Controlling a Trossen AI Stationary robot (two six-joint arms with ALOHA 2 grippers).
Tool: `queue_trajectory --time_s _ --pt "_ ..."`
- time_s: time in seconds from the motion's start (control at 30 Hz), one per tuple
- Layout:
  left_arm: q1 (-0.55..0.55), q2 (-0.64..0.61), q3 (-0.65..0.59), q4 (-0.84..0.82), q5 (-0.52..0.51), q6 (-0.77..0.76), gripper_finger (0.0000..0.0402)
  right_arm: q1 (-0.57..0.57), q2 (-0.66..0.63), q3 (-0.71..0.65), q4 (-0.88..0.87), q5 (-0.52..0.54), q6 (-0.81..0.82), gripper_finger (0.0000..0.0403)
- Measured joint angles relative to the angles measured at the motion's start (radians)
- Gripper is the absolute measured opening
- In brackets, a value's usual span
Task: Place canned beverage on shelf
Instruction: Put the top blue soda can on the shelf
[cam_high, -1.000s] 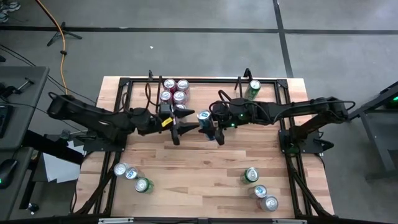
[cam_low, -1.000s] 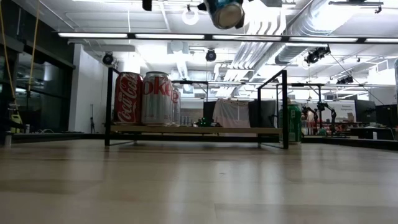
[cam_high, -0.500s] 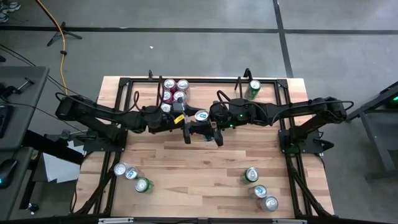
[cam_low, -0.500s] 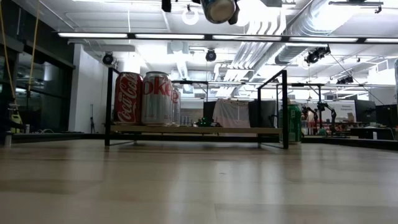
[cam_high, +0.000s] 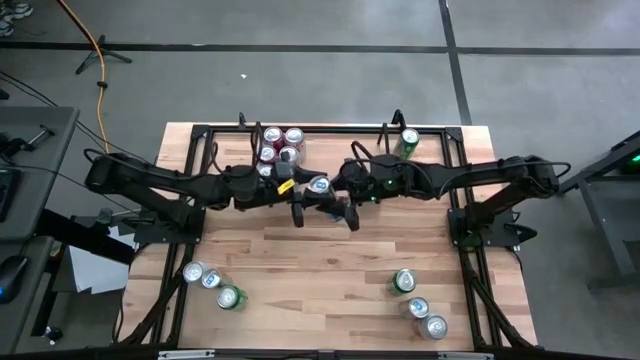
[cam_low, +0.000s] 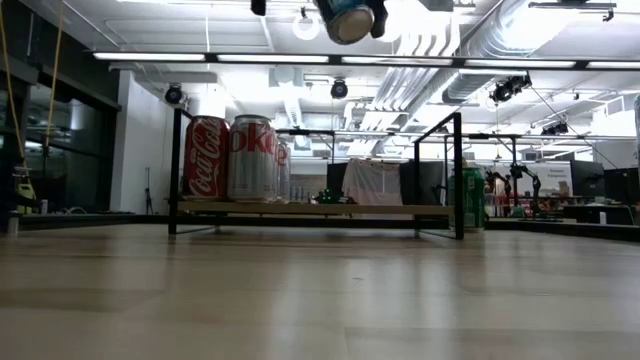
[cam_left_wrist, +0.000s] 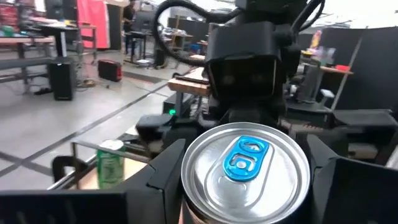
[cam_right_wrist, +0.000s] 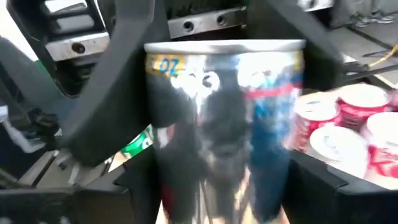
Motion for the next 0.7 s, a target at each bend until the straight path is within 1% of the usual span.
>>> queue_trajectory --time_s 0.13,0.27,0.33,0.47,0.7 --pt "0.003 -0.036 -0.001 -0.063 -0.033 -0.003 0.0143 -0.016 -0.024 0.001 -0.034 0.003 -0.004 0.0253" --pt "0.004 -0.072 -0.002 -0.137 -0.033 0.033 0.0141 -0.03 -0.069 0.004 -0.083 -0.001 -0.013 0.0254" --pt "0.003 -0.092 -0.003 -0.199 -0.03 0.043 0.0136 -0.036 -0.091 0.004 -0.105 -0.008 -0.009 0.0254" --pt "0.002 -0.11 -0.003 -0.223 -0.035 0.043 0.0133 -0.036 -0.118 0.003 -0.102 -0.005 -0.023 0.0254" --pt "0.003 -0.112 -0.003 -0.222 -0.042 0.054 0.0132 -0.036 -0.118 0.001 -0.103 0.003 -0.025 0.0254"
